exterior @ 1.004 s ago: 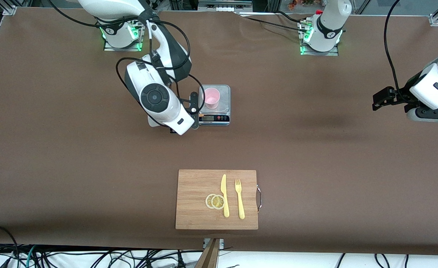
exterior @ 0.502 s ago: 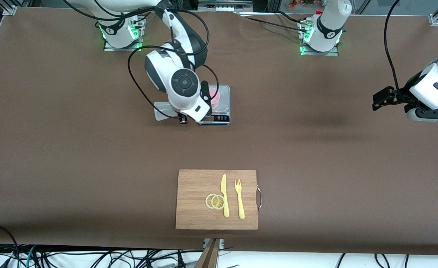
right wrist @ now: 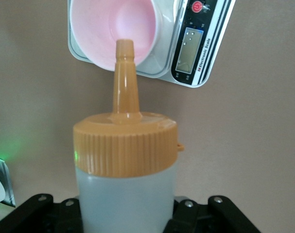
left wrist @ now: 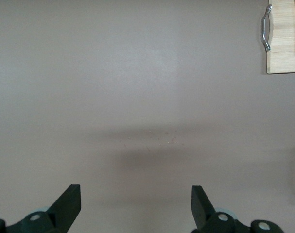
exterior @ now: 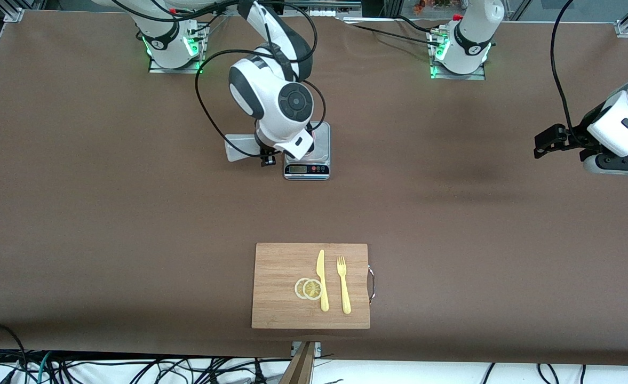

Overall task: Add sauce to pink cup with both arms
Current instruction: 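Tilt the bottle nozzle into the pink cup with the right gripper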

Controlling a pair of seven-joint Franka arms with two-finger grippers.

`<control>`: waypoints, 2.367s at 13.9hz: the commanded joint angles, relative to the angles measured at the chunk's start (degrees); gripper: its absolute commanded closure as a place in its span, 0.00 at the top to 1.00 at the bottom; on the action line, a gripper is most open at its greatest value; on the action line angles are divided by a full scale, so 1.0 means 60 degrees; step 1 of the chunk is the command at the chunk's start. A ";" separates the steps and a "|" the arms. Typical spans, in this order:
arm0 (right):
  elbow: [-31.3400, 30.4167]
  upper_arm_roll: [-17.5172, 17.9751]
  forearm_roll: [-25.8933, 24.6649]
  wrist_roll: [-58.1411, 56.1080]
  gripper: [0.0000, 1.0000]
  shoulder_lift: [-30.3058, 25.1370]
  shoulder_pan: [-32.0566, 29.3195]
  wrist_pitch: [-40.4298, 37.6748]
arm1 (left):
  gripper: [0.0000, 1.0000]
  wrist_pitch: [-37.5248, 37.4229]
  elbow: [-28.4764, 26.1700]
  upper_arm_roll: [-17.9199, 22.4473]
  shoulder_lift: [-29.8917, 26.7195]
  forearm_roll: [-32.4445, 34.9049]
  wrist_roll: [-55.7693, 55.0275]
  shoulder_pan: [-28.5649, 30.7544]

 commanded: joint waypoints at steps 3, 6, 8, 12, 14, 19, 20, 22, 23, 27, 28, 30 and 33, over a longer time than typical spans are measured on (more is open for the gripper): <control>-0.0103 -0.0107 -0.0413 0.0604 0.00 0.0012 0.0385 -0.0134 | 1.00 -0.0138 0.0295 -0.0018 0.0144 0.0323 0.0173 0.0021; -0.0103 -0.0107 -0.0647 0.0837 0.00 0.0158 0.0415 -0.0134 | 1.00 -0.0138 0.0295 -0.0032 0.0144 0.0323 0.0173 0.0021; -0.0103 -0.0107 -0.0868 0.1116 0.00 0.0305 0.0575 -0.0134 | 1.00 -0.0138 0.0295 -0.0032 0.0144 0.0323 0.0173 0.0021; -0.0103 -0.0107 -0.0985 0.1278 0.00 0.0393 0.0664 -0.0134 | 1.00 -0.0138 0.0295 -0.0032 0.0144 0.0323 0.0173 -0.0009; -0.0103 -0.0122 -0.0985 0.1322 0.00 0.0393 0.0693 -0.0134 | 1.00 -0.0138 0.0309 -0.0032 0.0144 0.0323 0.0173 -0.0023; -0.0103 -0.0122 -0.1160 0.1322 0.00 0.0393 0.0751 -0.0221 | 1.00 -0.0138 0.0309 -0.0032 0.0144 0.0323 0.0158 -0.0008; -0.0103 -0.0107 -0.1176 0.1322 0.00 0.0393 0.0766 -0.0294 | 1.00 -0.0138 0.0295 -0.0032 0.0144 0.0323 0.0173 -0.0009; -0.0103 -0.0107 -0.1190 0.1293 0.00 0.0379 0.0825 -0.0455 | 1.00 -0.0138 0.0309 -0.0032 0.0144 0.0309 0.0173 0.0006; -0.0103 -0.0107 -0.1190 0.1293 0.00 0.0364 0.0839 -0.0557 | 1.00 -0.0138 0.0309 -0.0032 0.0173 0.0294 0.0173 -0.0023; -0.0117 -0.0122 -0.1205 0.1278 0.00 0.0364 0.0913 -0.0646 | 1.00 -0.0152 0.0733 -0.0033 0.0539 0.0323 0.0158 -0.0052; -0.0103 -0.0107 -0.1205 0.1278 0.00 0.0364 0.0913 -0.0646 | 1.00 -0.0153 0.0821 -0.0032 0.0539 0.0323 0.0158 -0.0038; -0.0117 -0.0107 -0.1205 0.1293 0.00 0.0379 0.0971 -0.0646 | 1.00 -0.0153 0.0822 -0.0032 0.0540 0.0323 0.0158 -0.0009; -0.0146 -0.0122 -0.1205 0.1220 0.00 0.0379 0.1001 -0.0646 | 1.00 -0.0153 0.0837 -0.0032 0.0554 0.0323 0.0158 -0.0023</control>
